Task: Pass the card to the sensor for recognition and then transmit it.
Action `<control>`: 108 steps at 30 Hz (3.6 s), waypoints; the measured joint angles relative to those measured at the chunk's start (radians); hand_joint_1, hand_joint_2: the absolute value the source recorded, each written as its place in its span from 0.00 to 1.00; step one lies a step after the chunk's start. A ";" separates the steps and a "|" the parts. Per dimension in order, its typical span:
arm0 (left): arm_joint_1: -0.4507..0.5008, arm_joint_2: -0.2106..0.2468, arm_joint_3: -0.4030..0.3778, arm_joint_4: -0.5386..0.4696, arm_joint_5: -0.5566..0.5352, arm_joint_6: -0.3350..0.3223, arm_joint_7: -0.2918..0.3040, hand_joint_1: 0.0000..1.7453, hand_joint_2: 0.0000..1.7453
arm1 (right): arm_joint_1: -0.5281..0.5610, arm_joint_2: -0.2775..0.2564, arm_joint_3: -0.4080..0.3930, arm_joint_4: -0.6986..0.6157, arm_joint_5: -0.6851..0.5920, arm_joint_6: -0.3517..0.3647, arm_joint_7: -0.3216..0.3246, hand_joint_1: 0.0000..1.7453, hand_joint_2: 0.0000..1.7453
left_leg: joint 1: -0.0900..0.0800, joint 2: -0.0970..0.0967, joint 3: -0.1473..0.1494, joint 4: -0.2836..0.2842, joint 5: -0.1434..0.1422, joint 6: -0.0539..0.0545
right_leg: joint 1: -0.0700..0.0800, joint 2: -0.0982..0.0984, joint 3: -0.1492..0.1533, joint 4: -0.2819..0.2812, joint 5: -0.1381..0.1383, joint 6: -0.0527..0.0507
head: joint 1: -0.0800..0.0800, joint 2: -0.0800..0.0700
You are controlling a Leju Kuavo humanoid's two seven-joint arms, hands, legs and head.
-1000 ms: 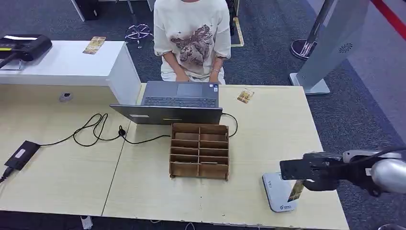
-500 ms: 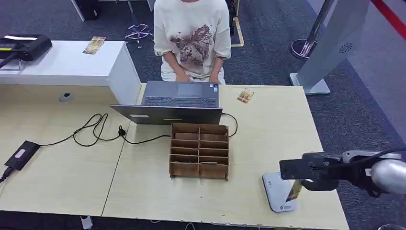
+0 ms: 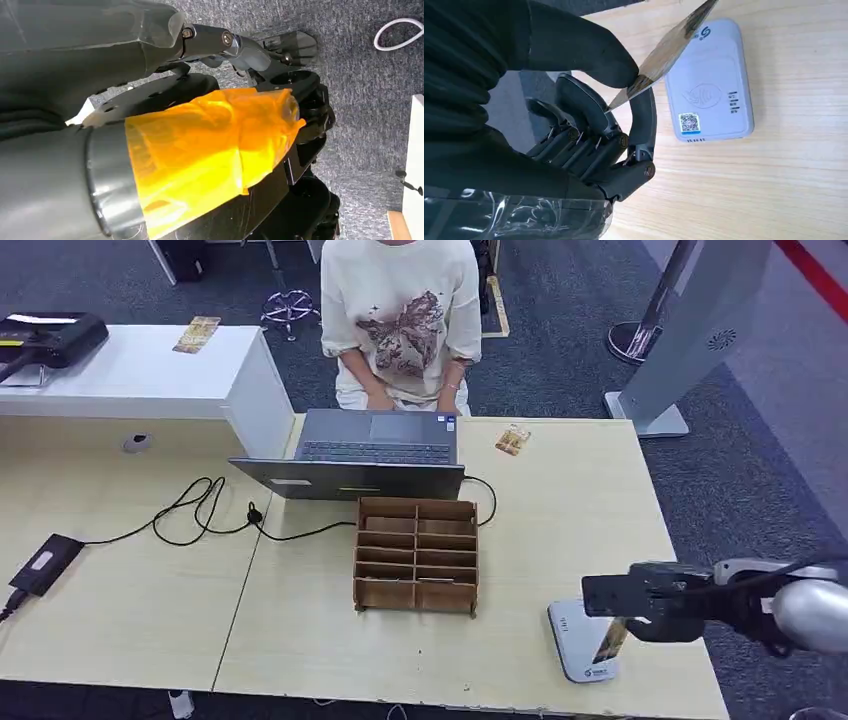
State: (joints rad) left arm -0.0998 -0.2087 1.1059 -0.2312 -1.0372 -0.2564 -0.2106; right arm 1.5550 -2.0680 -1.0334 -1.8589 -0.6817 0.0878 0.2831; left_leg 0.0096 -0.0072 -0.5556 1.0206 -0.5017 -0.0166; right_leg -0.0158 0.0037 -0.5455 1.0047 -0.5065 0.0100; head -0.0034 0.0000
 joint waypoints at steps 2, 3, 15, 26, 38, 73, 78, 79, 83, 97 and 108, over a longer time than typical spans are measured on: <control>0.000 0.000 0.000 0.000 0.000 0.000 0.002 0.00 0.00 | 0.000 0.000 0.000 -0.004 -0.002 -0.002 0.002 1.00 1.00 | 0.000 0.000 0.000 0.000 0.000 0.000 | 0.000 0.000 0.000 0.000 0.000 0.000 | 0.000 0.000; 0.000 0.000 0.000 0.000 0.000 0.000 0.002 0.00 0.00 | 0.000 0.000 0.000 -0.007 -0.002 -0.002 0.002 1.00 1.00 | 0.000 0.000 0.000 0.000 0.000 0.000 | 0.000 0.000 0.000 0.000 0.000 0.000 | 0.000 0.000; 0.000 0.000 0.000 0.000 -0.001 0.002 0.003 0.00 0.00 | 0.000 0.000 0.021 -0.018 -0.016 -0.040 0.012 1.00 1.00 | 0.000 0.000 0.000 0.000 0.000 0.000 | 0.000 0.000 0.000 0.000 0.000 0.000 | 0.000 0.000; 0.001 0.000 0.000 0.000 0.002 0.003 0.005 0.00 0.00 | 0.000 0.000 0.042 -0.020 -0.014 -0.088 0.031 1.00 1.00 | 0.000 0.000 0.000 0.000 0.000 0.000 | 0.000 0.000 0.000 0.000 0.000 0.000 | 0.000 0.000; 0.001 0.000 0.000 0.000 0.008 0.003 0.005 0.00 0.00 | 0.000 0.000 0.057 -0.019 -0.033 -0.122 -0.007 1.00 1.00 | 0.000 0.000 0.000 0.000 0.000 0.000 | 0.000 0.000 0.000 0.000 0.000 0.000 | 0.000 0.000; 0.015 -0.011 0.094 0.000 0.093 0.043 -0.048 0.00 0.00 | 0.000 0.032 -0.314 0.173 -0.880 -0.640 -0.903 1.00 1.00 | 0.000 0.000 0.000 0.001 0.000 0.000 | 0.000 0.000 -0.002 0.000 0.000 0.000 | 0.000 0.000; 0.026 -0.011 0.100 0.000 0.090 0.046 -0.050 0.00 0.00 | -0.159 0.180 -0.471 0.056 -0.880 -0.782 -0.571 1.00 1.00 | 0.000 -0.012 -0.007 0.002 0.001 0.001 | -0.001 -0.011 -0.004 0.000 -0.002 0.002 | -0.001 0.000; 0.029 -0.011 0.101 0.000 0.089 0.047 -0.050 0.00 0.00 | -0.178 0.203 -0.492 0.046 -0.879 -0.782 -0.578 1.00 1.00 | 0.001 -0.011 -0.007 0.002 0.001 0.001 | 0.000 -0.010 -0.003 0.000 -0.002 0.002 | 0.001 0.000; 0.024 -0.014 0.103 0.000 0.079 0.047 -0.050 0.00 0.00 | -0.186 0.259 -0.530 0.046 -0.880 -0.785 -0.649 1.00 1.00 | 0.000 -0.004 -0.005 0.002 -0.002 0.002 | -0.001 -0.002 -0.004 0.000 -0.002 0.002 | 0.000 0.000; 0.027 -0.027 0.103 0.006 0.066 0.051 -0.051 0.00 0.00 | -0.903 0.939 -0.330 0.158 -0.322 -0.430 -0.559 1.00 1.00 | -0.005 -0.082 -0.024 0.001 0.012 0.011 | -0.007 -0.082 -0.002 -0.006 -0.018 0.014 | -0.020 0.000; 0.013 -0.024 0.114 0.006 0.068 0.061 -0.046 0.00 0.00 | -1.511 1.526 0.298 0.217 0.486 -0.067 -0.484 1.00 1.00 | -0.007 0.035 0.026 -0.011 -0.020 0.008 | -0.007 0.040 0.017 -0.008 -0.006 0.004 | 0.007 0.000</control>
State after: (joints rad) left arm -0.0865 -0.2331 1.2196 -0.2247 -0.9697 -0.1949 -0.2567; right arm 0.0437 -0.5423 -0.7355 -1.6423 -0.1953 0.0203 -0.2007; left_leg 0.0026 0.0276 -0.5301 1.0101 -0.5216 -0.0086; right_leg -0.0229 0.0434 -0.5283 0.9968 -0.5129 0.0138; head 0.0034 0.0000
